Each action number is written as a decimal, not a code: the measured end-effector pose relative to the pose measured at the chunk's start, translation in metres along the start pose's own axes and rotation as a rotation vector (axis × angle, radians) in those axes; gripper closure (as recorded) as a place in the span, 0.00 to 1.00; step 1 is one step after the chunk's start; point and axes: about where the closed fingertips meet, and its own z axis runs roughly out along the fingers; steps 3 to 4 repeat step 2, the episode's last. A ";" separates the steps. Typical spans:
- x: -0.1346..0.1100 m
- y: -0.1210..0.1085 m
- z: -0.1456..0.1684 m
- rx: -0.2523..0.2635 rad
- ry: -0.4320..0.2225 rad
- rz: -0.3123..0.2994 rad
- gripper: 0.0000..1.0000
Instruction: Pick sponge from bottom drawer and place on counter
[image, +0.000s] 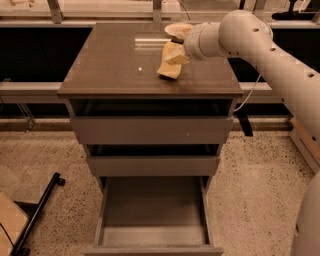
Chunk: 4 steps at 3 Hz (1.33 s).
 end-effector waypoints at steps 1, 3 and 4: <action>0.000 0.002 0.002 -0.003 -0.001 0.000 0.00; 0.000 0.002 0.002 -0.003 -0.001 0.000 0.00; 0.000 0.002 0.002 -0.003 -0.001 0.000 0.00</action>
Offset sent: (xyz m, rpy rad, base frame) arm 0.0002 0.0019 -0.0014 0.0001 0.0019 0.0027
